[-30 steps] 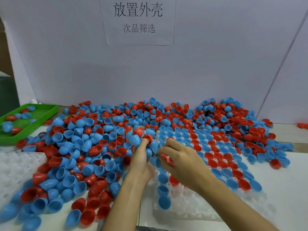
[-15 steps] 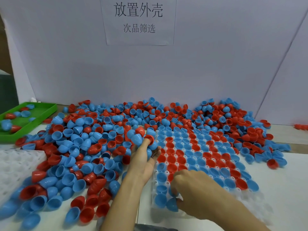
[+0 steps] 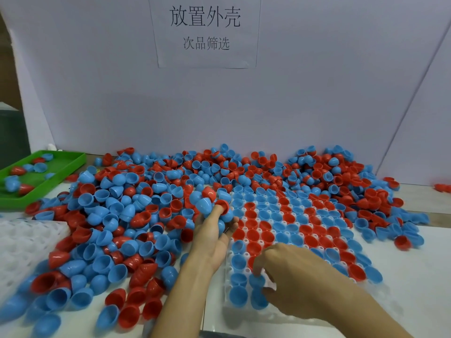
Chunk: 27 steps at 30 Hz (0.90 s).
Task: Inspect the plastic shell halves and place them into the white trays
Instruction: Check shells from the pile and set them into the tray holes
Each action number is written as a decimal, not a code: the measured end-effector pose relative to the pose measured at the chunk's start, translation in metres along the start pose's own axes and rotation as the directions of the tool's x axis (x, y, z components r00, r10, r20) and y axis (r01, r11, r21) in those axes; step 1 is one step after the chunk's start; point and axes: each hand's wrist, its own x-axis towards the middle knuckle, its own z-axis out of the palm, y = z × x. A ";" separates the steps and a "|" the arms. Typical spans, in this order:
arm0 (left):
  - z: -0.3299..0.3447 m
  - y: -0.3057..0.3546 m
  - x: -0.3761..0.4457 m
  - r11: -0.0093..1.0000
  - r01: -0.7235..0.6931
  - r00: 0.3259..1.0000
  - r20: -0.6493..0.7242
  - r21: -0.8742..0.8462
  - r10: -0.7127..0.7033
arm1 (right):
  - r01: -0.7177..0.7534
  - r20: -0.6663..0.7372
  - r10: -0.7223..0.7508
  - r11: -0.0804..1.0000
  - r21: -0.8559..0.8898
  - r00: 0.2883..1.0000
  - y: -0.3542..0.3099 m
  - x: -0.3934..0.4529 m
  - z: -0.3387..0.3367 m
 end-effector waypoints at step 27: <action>-0.006 -0.002 0.001 0.933 -0.176 0.948 0.309 0.315 0.075 | 0.075 -0.523 0.332 0.787 0.612 0.785 -0.001 0.079 -0.013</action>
